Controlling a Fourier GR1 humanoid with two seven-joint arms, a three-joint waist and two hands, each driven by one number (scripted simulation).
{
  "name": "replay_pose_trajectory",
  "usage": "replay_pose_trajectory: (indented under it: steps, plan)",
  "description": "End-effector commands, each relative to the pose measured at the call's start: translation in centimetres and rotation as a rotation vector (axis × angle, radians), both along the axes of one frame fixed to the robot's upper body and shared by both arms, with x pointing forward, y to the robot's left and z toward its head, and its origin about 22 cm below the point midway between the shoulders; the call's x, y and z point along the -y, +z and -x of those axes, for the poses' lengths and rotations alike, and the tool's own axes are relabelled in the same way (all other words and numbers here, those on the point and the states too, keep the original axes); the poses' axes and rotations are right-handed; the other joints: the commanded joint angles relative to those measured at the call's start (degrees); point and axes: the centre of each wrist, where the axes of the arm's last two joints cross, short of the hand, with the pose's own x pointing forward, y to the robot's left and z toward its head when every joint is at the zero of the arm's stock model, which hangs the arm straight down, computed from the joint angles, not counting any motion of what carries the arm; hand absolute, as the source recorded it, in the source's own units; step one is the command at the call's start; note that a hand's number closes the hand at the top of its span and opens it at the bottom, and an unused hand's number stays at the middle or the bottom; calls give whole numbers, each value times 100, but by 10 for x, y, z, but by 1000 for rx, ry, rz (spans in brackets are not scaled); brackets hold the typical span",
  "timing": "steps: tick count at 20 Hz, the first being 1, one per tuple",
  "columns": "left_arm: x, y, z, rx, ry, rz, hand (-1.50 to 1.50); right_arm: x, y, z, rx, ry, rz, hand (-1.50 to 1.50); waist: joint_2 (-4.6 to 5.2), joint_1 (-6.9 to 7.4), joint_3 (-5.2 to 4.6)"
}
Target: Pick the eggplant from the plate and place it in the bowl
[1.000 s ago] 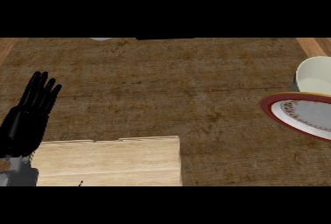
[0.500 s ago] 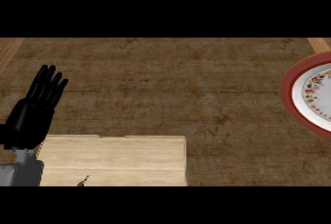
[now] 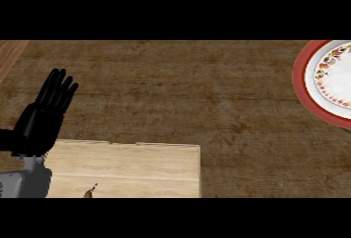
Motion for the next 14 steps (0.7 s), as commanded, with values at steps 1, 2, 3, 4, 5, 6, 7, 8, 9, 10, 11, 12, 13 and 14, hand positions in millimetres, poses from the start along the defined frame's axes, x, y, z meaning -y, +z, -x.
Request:
replay_pose_trajectory:
  steps: [1,2,3,4,5,6,7,8,9,10,11,12,13,14]
  plan:
    - [11,6,-8,19,-13,3,0,15,-25,-19,-80,4,29,150,27,56,6]
    - [19,-8,-6,10,-20,-1,0,10,-34,-29,-79,-12,16,150,48,107,8]
    - [-1,2,3,-3,-18,19,0,21,-31,-25,-121,-12,7,150,30,121,8]
    - [0,5,4,10,-6,2,0,17,-39,-30,-173,-19,28,150,27,113,7]
    - [0,-4,-6,18,-11,7,0,13,-53,-30,-240,-13,68,150,73,144,6]
    - [-1,1,1,8,-19,-8,0,23,-52,-31,-247,-65,17,150,53,160,10]
    - [24,-2,-2,24,-18,11,0,10,-81,-38,-222,-105,-93,150,64,157,17]
    - [29,-7,-2,15,-25,6,0,14,-81,-38,-259,-112,-111,150,67,147,16]
    - [10,12,-10,44,-14,3,0,21,-71,-40,-279,-102,-145,150,80,192,18]
    - [9,0,-1,15,-26,3,0,21,-84,-36,-330,-51,-156,-150,85,219,21]
    - [20,-5,-6,22,-23,5,0,5,-95,-49,-351,-7,-163,-150,70,146,16]
    - [0,9,-2,11,-42,5,0,20,-77,-43,-324,23,-206,-150,72,210,22]
    - [21,-4,-3,13,-16,-2,0,12,-92,-47,-340,61,-197,-150,75,161,23]
    - [24,-5,-13,18,-11,27,0,21,-78,-45,-265,75,-239,-150,86,101,23]
